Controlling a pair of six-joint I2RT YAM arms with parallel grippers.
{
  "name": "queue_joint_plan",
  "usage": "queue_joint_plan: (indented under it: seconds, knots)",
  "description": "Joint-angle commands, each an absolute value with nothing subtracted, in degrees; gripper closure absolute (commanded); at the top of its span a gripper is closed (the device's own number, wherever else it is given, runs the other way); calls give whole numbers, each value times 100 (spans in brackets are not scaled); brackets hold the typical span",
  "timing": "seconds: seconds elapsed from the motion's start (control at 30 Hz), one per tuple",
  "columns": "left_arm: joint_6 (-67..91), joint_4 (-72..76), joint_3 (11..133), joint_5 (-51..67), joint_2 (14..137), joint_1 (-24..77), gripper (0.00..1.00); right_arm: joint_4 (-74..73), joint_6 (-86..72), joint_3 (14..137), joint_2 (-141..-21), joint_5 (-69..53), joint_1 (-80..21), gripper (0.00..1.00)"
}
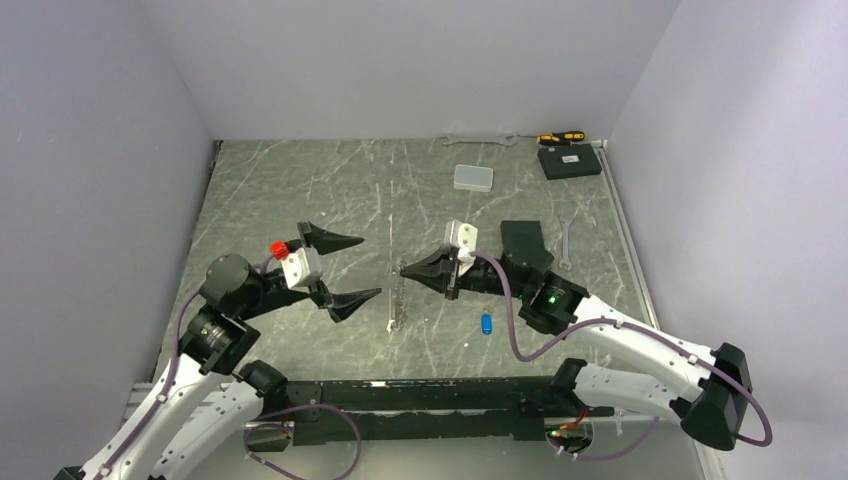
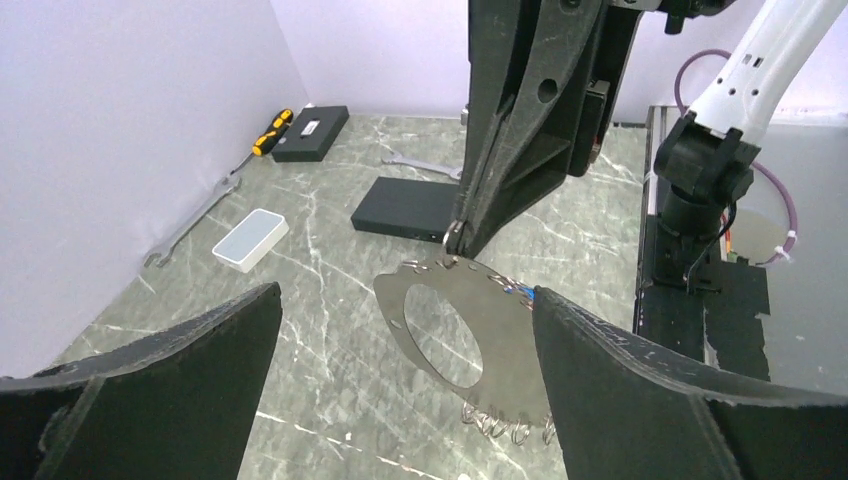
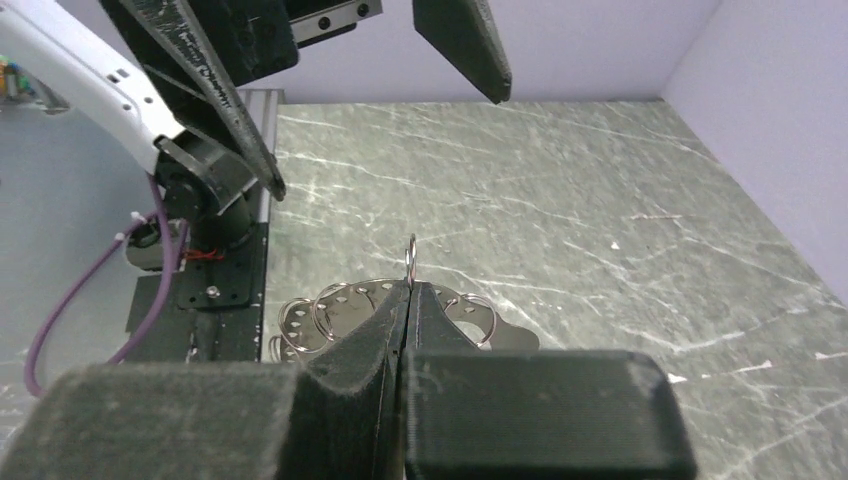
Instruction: Put the keys on the keyring
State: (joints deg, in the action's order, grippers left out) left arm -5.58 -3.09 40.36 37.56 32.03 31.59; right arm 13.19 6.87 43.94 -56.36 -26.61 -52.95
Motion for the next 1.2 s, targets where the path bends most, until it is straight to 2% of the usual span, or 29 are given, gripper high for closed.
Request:
queue_joint_plan:
  seconds: [0.0, 0.13, 0.47, 0.57, 0.87, 1.17]
  knots:
    - [-272, 234, 3973, 3650, 3132, 3168, 4, 2128, 252, 4373, -5517, -3406, -5180, 100]
    - [-203, 358, 3990, 4237, 3170, 3173, 22, 2474, -148, 4403, -5591, -4021, -5074, 100]
    - [268, 693, 4025, 4930, 3490, 3173, 32, 2960, -516, 4386, -5659, -4303, -5071, 100]
    - [339, 752, 4081, 5170, 3649, 3173, 40, 3037, -564, 4381, -5678, -4348, -5071, 100]
    - [672, 1048, 4079, 5282, 3792, 3173, 38, 3147, -600, 4321, -5714, -4342, -5067, 100]
    - [937, 1232, 4016, 5167, 3874, 3168, 49, 3119, -580, 4346, -5755, -4351, -5063, 100]
